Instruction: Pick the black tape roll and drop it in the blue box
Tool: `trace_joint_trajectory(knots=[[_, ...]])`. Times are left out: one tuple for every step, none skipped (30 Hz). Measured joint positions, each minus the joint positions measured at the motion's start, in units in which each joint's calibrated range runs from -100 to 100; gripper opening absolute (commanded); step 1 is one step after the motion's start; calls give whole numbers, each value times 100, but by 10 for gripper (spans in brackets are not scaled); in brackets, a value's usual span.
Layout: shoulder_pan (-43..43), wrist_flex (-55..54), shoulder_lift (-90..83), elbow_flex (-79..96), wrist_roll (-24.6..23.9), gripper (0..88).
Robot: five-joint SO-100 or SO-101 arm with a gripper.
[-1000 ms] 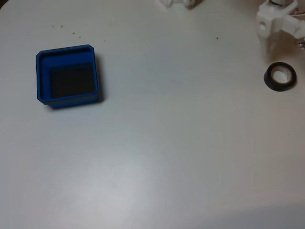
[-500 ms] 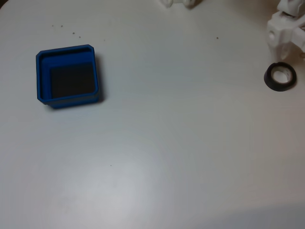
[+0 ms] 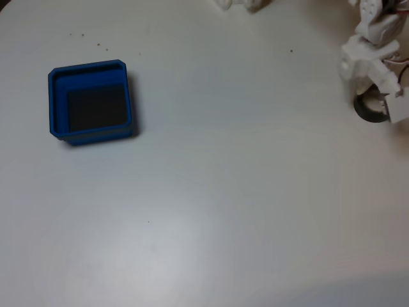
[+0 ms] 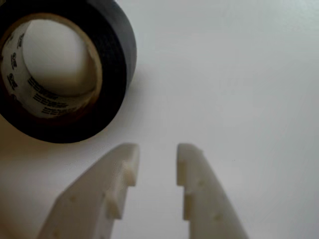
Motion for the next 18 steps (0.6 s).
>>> trace_joint_trajectory(knots=[[0,0,34,0,8,18],[0,0,42,0,17,22],[-10,0,51,0,17,23],[-20,0,59,0,25,23],[-30,0,59,0,25,23],[-30,0,59,0,25,24],[-30,0,59,0,25,24],[-30,0,59,0,25,24],[-30,0,59,0,25,24],[-30,0,59,0,25,25],[-30,0,59,0,25,31],[-30,0,59,0,25,41],[-30,0,59,0,25,58],[-30,0,59,0,25,76],[-30,0,59,0,25,96],[-30,0,59,0,25,117],[-30,0,59,0,25,137],[-30,0,59,0,25,153]])
